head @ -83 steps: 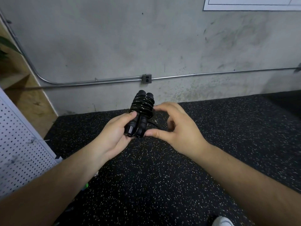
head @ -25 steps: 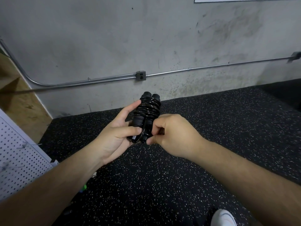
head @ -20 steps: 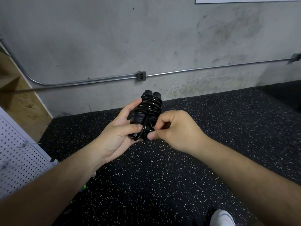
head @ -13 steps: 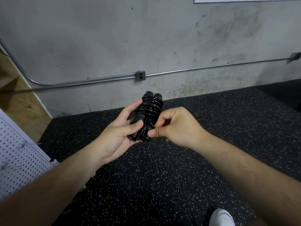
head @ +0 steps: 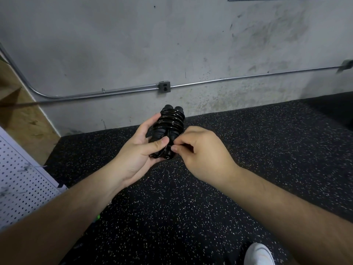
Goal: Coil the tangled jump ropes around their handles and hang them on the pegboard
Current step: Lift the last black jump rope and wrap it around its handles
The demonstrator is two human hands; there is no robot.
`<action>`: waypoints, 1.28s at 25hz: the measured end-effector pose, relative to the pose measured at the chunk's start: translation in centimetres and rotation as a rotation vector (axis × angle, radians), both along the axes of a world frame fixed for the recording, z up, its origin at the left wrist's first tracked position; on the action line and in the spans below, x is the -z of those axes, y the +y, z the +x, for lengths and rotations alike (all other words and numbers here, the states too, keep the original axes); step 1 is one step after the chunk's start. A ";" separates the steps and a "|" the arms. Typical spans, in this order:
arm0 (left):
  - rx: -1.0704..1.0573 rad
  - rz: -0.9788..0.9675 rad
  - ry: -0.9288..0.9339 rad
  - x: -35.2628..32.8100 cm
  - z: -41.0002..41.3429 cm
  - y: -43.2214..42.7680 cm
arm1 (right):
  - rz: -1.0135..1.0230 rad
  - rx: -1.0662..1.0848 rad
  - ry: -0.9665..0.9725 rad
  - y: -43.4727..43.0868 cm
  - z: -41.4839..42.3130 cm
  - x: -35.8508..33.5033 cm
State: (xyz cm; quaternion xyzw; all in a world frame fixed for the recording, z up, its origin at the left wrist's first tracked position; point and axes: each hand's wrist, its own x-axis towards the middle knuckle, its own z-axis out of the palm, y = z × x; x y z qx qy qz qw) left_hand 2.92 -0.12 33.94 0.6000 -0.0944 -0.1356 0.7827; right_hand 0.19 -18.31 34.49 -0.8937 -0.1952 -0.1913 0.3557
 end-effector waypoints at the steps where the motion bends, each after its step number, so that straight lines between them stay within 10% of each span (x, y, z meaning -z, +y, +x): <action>1: -0.004 0.006 -0.007 0.0 0.0 -0.1 | 0.012 0.005 -0.052 0.1 0.0 0.3; 8: -0.003 0.033 -0.059 0.2 -0.1 0.5 | 0.186 -0.039 -0.184 1.3 0.0 1.8; 13: 0.024 0.031 -0.045 0.5 -0.1 1.0 | 0.525 0.042 0.090 2.6 0.2 1.8; 25: 0.012 -0.017 -0.047 0.2 0.1 1.8 | 0.141 -0.006 -0.255 2.2 0.5 2.1; 32: 0.039 0.277 -0.216 0.0 1.1 2.7 | 0.000 0.020 -0.043 1.4 0.9 0.3</action>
